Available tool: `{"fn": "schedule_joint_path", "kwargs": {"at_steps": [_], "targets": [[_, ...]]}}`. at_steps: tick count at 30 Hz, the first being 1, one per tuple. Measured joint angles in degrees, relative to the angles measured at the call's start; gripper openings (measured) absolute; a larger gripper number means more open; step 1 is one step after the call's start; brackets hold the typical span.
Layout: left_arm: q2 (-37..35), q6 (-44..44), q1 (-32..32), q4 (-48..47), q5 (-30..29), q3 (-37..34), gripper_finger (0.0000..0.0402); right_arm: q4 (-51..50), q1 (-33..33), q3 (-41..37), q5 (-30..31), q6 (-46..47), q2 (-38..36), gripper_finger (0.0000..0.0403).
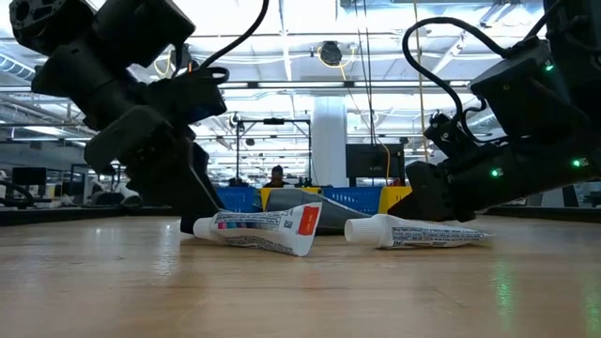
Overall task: Pick & Place Travel size toiletries
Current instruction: Put the blue shave cream into the left blue bin
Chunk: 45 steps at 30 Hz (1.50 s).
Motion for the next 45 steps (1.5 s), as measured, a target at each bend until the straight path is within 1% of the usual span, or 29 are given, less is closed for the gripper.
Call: {"fn": "schedule_joint_path", "kwargs": {"at_steps": [4,9,12,15,18,21,24,28,31,33,36,38,41,43,45], "targets": [[0.5,0.1,0.0,-0.6,-1.4,0.0,0.0218,0.0,0.0,0.0,0.0,0.0,0.0,0.0000],[1.8,1.3,0.0,-0.4,-1.5,0.0,0.0212,0.0,0.0,0.0,0.0,0.0,0.0,0.0000],[1.9,1.3,0.0,-0.3,-1.4,0.0,0.0186,0.0,0.0,0.0,0.0,0.0,0.0,0.0000],[1.9,0.8,0.0,-0.4,-1.4,0.0,0.0147,0.0,0.0,0.0,0.0,0.0,0.0,0.0000],[1.9,-2.0,-0.2,-0.7,-1.1,0.0,0.0113,0.0,0.0,0.0,0.0,0.0,0.0,0.0000],[1.9,-8.2,-0.8,-3.4,-1.5,0.1,0.0111,0.0,0.0,0.0,0.0,0.0,0.0,0.0000],[1.7,-15.6,-2.1,-7.0,-3.7,0.2,0.0112,-0.3,0.0,0.0,0.0,0.0,0.0,0.0000],[0.6,-21.5,-5.0,-12.5,-7.8,0.2,0.0131,-0.6,-0.1,0.0,0.0,0.0,0.0,0.0000],[-2.4,-23.8,-6.6,-16.5,-9.9,0.0,0.0136,-0.6,-0.6,0.0,0.0,0.0,0.0,0.0000],[-5.1,-25.2,-7.4,-19.5,-11.8,-0.3,0.0131,-0.7,-0.9,0.0,0.0,0.0,0.0,0.0000],[-9.7,-28.7,-7.7,-23.6,-16.7,-0.1,0.0119,-0.8,-1.2,0.0,0.0,0.3,0.0,0.0000],[-12.3,-31.1,-7.0,-26.3,-20.0,-0.1,0.0116,-0.9,-1.2,0.0,0.0,0.3,0.0,0.0000],[-15.6,-31.9,-3.7,-27.0,-22.9,-0.1,0.0123,-0.9,-1.5,0.0,-0.1,0.3,0.0,0.0000],[-17.1,-30.0,-0.2,-26.1,-23.2,-0.1,0.0131,-0.9,-1.7,0.0,0.0,0.4,0.0,0.0000],[-17.8,-27.2,3.6,-24.5,-22.3,-0.1,0.0135,-0.9,-1.9,0.0,0.0,0.4,0.0,0.0000]]}}
